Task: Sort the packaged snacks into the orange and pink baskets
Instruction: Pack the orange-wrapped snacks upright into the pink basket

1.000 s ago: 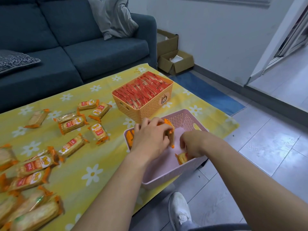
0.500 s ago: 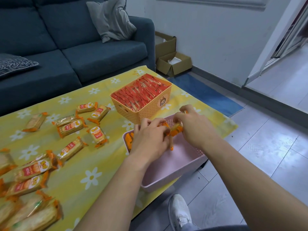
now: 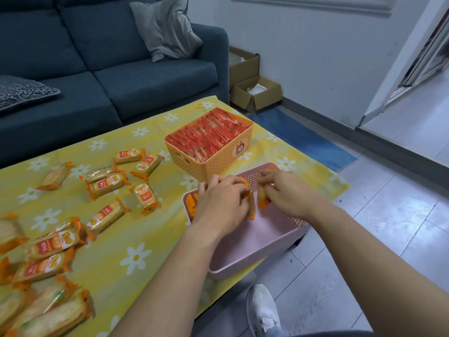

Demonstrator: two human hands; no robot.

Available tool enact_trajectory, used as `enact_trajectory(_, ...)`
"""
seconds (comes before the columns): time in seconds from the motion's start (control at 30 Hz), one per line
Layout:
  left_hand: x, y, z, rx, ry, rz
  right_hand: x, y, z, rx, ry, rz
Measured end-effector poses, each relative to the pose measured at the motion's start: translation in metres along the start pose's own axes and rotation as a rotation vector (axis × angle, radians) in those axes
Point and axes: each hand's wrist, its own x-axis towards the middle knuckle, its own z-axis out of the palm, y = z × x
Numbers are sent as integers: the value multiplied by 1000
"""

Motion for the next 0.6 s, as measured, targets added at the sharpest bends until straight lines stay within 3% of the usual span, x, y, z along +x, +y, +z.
enact_trajectory(0.13, -1, 0, -1, -5, -8, -3, 3, 3, 16, 129, 186, 80)
enact_trajectory(0.3, -1, 0, -1, -10, -7, -2, 6, -4, 30, 130, 279, 188)
enact_trajectory(0.43, -1, -1, 0, -2, -10, -5, 11, -4, 35, 120, 312, 203)
enact_trajectory(0.6, -1, 0, 1, -7, -13, -3, 17, -2, 40, 168, 203, 206)
